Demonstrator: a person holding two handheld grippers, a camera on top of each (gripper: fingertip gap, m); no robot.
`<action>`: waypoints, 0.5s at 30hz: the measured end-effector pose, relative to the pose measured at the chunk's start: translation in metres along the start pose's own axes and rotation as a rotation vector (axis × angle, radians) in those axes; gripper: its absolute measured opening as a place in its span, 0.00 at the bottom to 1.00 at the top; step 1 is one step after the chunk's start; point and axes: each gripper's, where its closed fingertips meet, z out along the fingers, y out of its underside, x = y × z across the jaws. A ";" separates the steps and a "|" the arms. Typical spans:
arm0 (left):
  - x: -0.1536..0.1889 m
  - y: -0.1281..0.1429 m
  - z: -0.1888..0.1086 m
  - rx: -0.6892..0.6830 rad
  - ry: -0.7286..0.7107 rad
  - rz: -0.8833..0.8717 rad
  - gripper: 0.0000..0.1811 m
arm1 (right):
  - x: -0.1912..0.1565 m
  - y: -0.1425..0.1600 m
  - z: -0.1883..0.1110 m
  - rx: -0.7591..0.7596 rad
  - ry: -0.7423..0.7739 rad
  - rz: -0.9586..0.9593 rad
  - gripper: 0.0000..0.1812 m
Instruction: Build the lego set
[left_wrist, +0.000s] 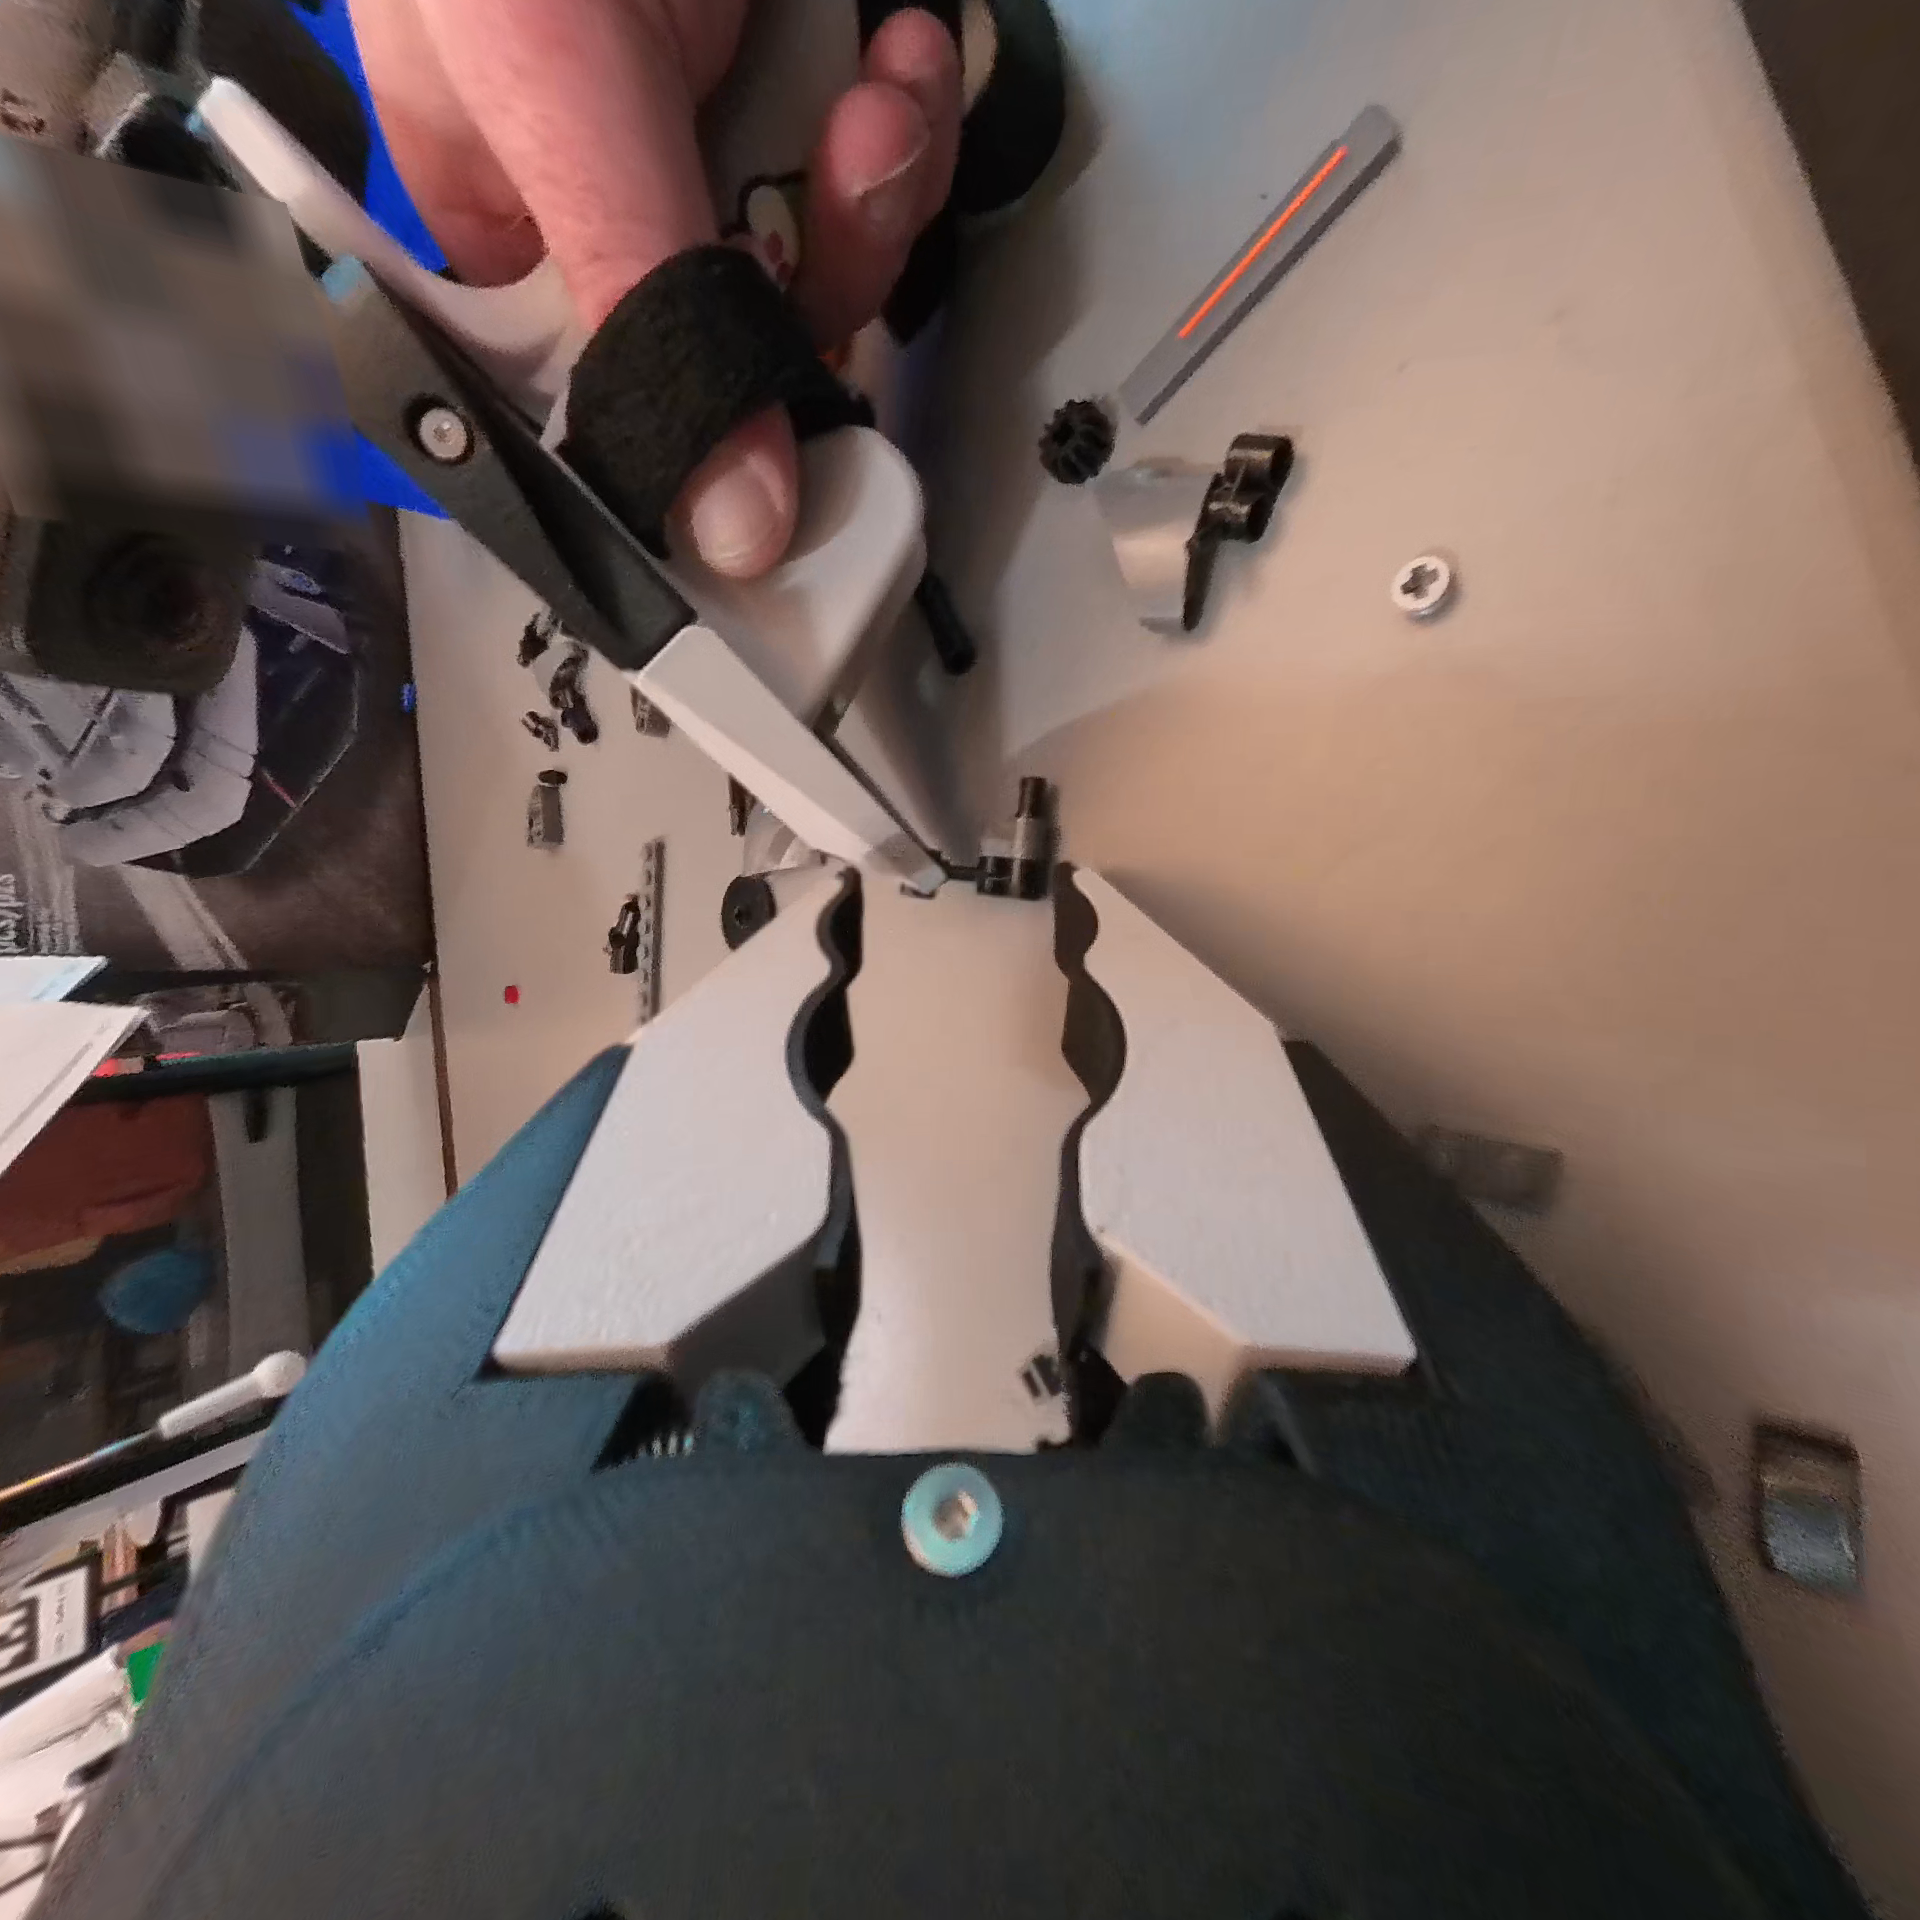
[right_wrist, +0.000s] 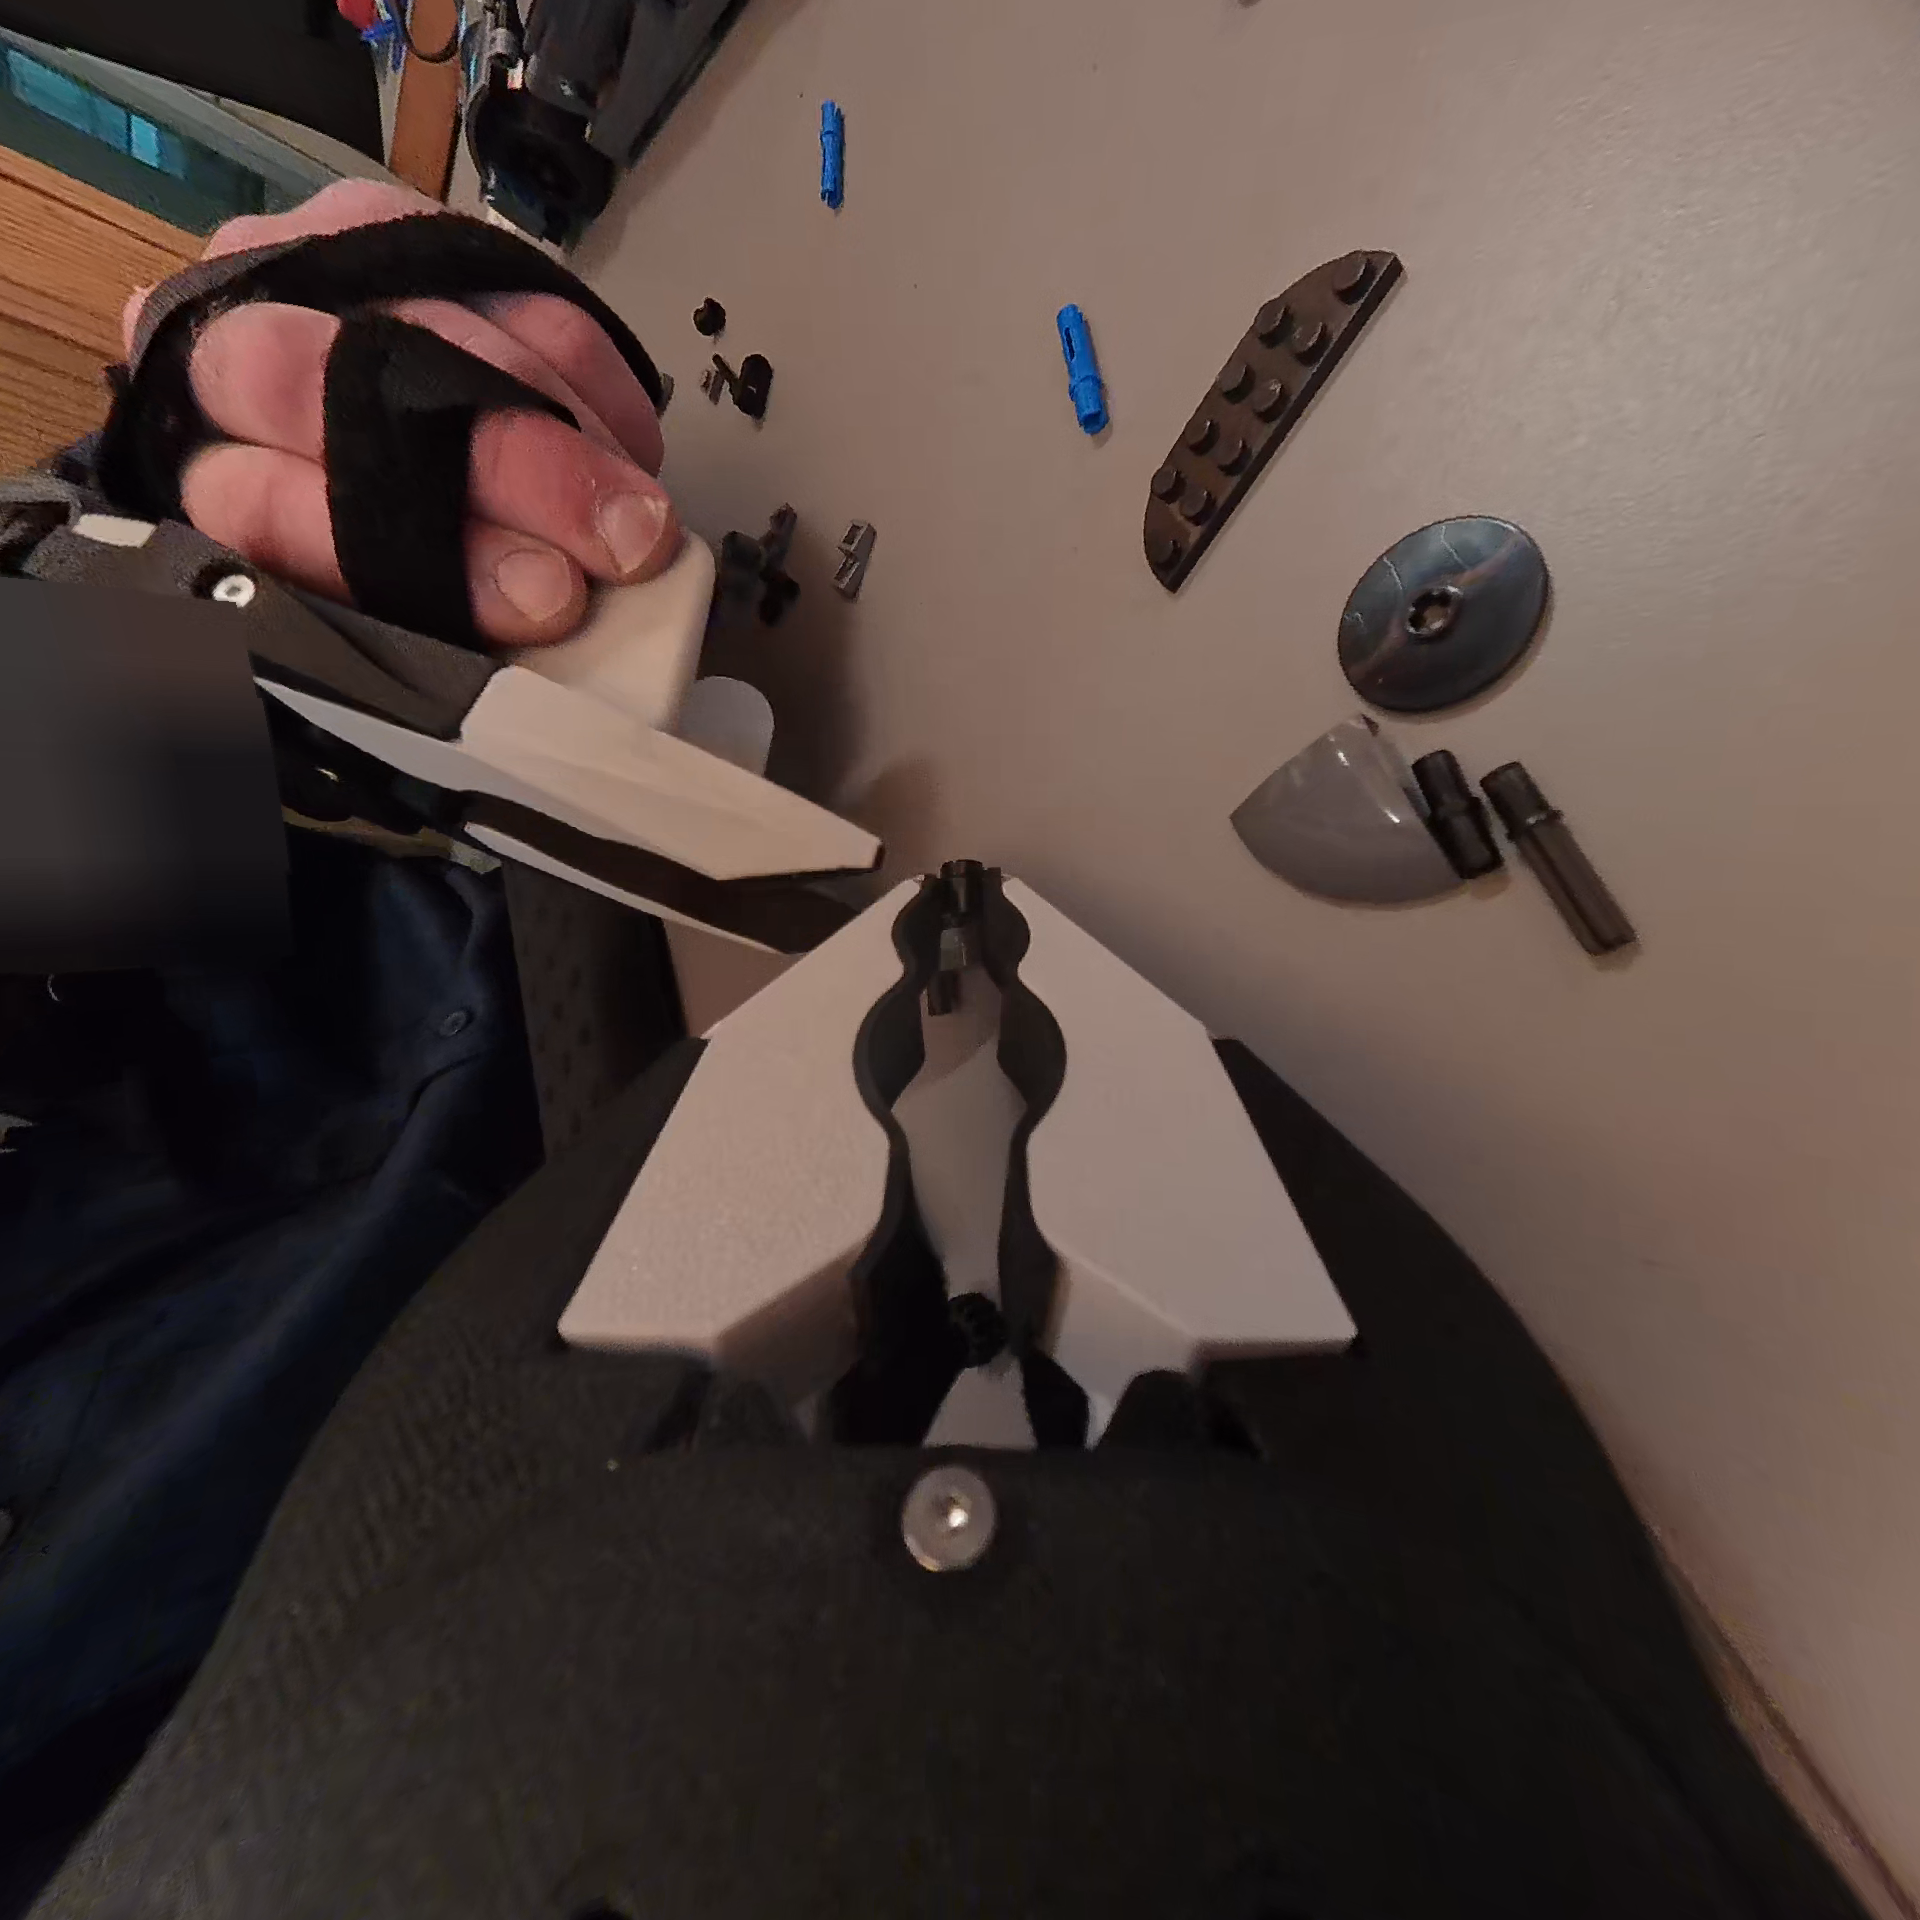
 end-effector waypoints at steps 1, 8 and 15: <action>-0.001 0.000 0.000 0.008 -0.003 -0.006 0.20 | 0.000 0.000 0.000 0.000 -0.001 -0.002 0.03; 0.001 0.003 0.008 0.003 0.035 -0.041 0.17 | -0.001 0.001 0.000 0.002 -0.008 -0.007 0.03; 0.002 0.002 0.009 0.023 0.067 -0.068 0.17 | -0.001 0.001 0.000 0.002 -0.013 0.000 0.03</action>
